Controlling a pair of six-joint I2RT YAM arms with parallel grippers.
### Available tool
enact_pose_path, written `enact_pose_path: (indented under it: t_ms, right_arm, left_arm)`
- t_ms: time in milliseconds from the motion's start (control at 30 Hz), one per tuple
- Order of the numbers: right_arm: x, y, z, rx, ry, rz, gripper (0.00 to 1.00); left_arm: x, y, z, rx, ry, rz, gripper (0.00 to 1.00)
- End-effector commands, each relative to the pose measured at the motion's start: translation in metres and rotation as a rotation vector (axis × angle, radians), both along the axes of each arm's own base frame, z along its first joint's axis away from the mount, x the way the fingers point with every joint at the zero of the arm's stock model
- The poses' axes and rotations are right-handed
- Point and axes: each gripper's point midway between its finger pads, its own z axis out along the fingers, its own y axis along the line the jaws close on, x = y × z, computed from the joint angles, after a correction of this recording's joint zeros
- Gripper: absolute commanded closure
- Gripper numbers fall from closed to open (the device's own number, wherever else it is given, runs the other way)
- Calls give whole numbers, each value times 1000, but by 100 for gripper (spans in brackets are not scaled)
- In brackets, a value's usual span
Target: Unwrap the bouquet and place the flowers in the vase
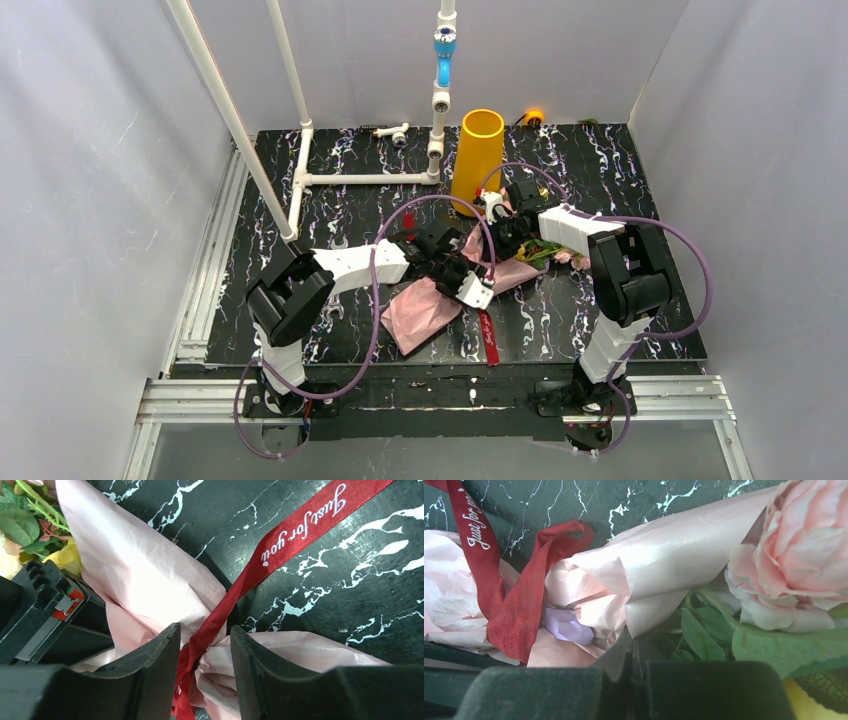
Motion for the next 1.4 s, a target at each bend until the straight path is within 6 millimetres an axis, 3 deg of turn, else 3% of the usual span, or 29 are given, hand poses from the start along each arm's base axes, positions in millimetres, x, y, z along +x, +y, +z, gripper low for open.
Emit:
enact_pose_path:
  t_ms: [0, 100, 233, 433, 567, 667, 900, 1033, 1233, 1367]
  right_arm:
    - [-44, -46, -56, -235, 176, 5, 99]
    - [-43, -46, -55, -236, 174, 4, 99]
    - [-44, -47, -57, -240, 174, 8, 99]
    - [-43, -50, -58, -260, 166, 7, 99]
    - [-44, -52, -60, -267, 165, 5, 99]
    - [-45, -52, -62, -266, 172, -1, 99]
    - [-46, -53, -63, -273, 172, -2, 99]
    - [-46, -56, -65, -286, 170, -2, 99]
    - [-47, -57, -66, -290, 170, 7, 99]
    - [-47, -57, -65, -292, 166, 19, 99]
  left_arm:
    - [1, 20, -18, 119, -3, 36, 62]
    - [22, 15, -19, 92, -70, 122, 67]
    - [31, 4, 3, 20, -83, 174, 79]
    - [6, -7, 71, -161, 18, 154, 100]
    - [-7, -7, 131, -283, 93, 195, 100]
    - [0, -1, 170, -377, 140, 284, 100]
    - [42, 40, 229, -523, 306, 600, 100]
    - [73, 82, 273, -657, 404, 822, 100]
    - [103, 127, 277, -720, 451, 1061, 100]
    - [125, 164, 259, -709, 439, 1276, 100]
